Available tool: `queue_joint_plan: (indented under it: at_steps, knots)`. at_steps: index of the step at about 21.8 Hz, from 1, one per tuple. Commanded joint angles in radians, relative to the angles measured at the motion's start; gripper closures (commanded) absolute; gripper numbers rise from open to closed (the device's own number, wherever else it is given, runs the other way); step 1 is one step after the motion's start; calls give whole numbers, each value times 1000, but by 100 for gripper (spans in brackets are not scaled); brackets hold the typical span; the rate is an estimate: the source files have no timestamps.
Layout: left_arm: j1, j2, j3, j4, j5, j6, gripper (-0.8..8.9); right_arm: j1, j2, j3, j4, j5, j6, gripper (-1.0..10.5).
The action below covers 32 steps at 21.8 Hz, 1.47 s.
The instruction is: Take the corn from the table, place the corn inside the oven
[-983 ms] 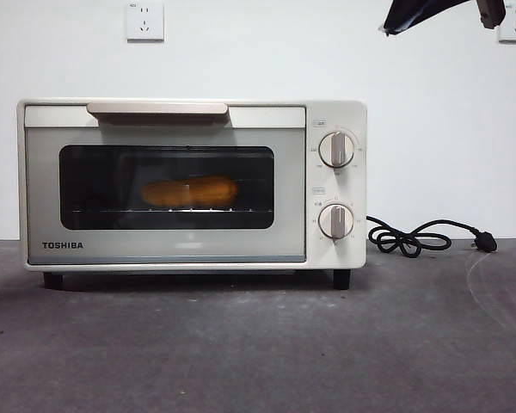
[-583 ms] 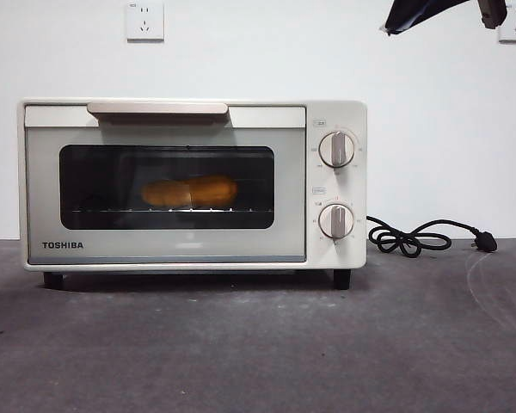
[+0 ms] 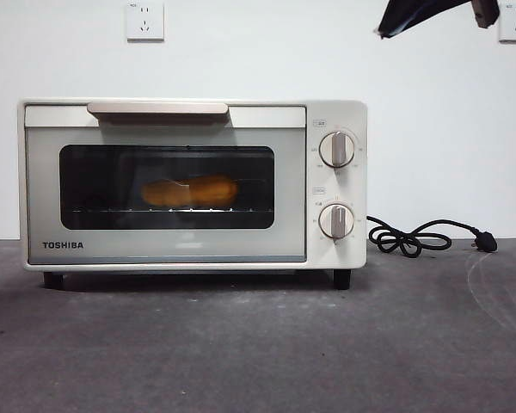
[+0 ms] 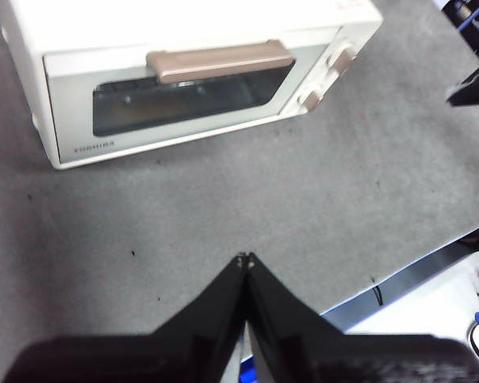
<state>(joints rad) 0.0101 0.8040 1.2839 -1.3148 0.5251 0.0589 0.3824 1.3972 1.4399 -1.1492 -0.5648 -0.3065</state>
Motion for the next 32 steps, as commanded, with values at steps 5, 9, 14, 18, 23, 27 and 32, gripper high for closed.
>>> queue_joint_plan:
  at_steps: [5,9,14,18,23,27,32]
  knots:
    - [-4,115,-4,48,-14,-5,817,2,-2,5,168,69,-2,947]
    - [-8,104,-4,177,-69,-2,817,3,-1,5,311,158,-1,947]
    - [-12,13,-4,335,-80,-9,817,2,-1,5,472,267,-1,947]
    - [-32,-74,-15,507,-80,-15,817,3,-1,5,511,317,-1,947]
    - [-73,-203,-150,972,-72,-16,817,2,-1,5,515,323,-1,947]
    - [-86,-327,-388,1348,-74,-21,817,2,-1,5,515,323,-1,947]
    - [-86,-482,-729,1623,-147,3,817,3,-1,5,515,323,-1,947]
